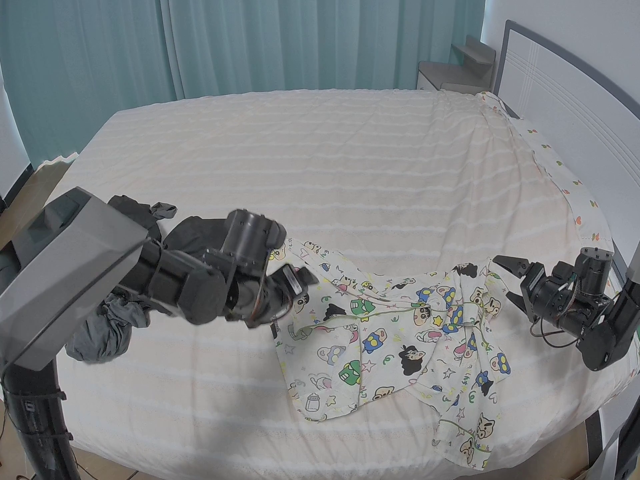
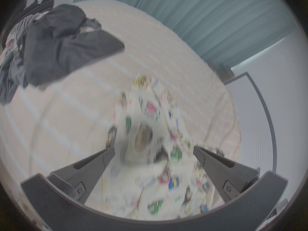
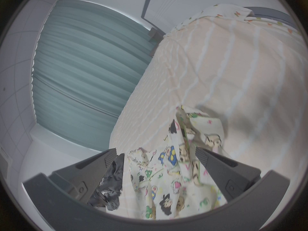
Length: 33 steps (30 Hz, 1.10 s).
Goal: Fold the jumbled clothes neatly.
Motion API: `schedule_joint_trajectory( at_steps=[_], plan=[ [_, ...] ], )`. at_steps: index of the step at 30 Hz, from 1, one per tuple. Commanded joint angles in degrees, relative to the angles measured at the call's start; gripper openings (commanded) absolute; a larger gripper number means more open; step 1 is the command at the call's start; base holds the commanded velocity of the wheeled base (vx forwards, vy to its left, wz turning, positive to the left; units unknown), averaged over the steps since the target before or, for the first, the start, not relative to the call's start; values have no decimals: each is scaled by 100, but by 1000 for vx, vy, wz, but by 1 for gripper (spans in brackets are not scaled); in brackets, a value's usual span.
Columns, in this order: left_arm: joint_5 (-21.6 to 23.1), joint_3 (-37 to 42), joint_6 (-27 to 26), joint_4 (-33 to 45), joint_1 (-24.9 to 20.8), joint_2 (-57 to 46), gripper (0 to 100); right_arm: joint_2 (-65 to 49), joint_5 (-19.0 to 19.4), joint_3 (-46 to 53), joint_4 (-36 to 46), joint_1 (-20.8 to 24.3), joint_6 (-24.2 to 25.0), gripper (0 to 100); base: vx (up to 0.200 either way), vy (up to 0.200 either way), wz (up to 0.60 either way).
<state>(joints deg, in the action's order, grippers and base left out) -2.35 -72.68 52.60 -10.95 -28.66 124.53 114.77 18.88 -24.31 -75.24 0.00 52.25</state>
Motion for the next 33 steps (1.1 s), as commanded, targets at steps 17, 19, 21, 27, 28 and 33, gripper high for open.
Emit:
schedule_joint_trajectory(
  at_steps=[17, 19, 21, 27, 28, 33],
  plan=[
    [-679, 1801, 1481, -777, -1924, -34, 100, -1344, -289, 2114, -1362, 360, 919, 100, 0, 0, 0],
    [-705, 1705, 1542, -936, -1933, 63, 100, -1370, -298, 2132, -1362, 431, 919, 100, 0, 0, 0],
    [-696, 1643, 1622, -1050, -1942, 116, 100, -1379, -298, 2150, -1362, 448, 919, 100, 0, 0, 0],
    [-714, 1511, 1657, -1067, -2003, 362, 100, -1370, -298, 2158, -1362, 448, 901, 100, 0, 0, 0],
    [-714, 1502, 1666, -1067, -2012, 371, 100, -1370, -298, 2158, -1362, 448, 875, 100, 0, 0, 0],
    [-723, 1362, 1666, -1120, -1994, 546, 100, -1344, -298, 2167, -1362, 448, 813, 100, 0, 0, 0]
  ],
)
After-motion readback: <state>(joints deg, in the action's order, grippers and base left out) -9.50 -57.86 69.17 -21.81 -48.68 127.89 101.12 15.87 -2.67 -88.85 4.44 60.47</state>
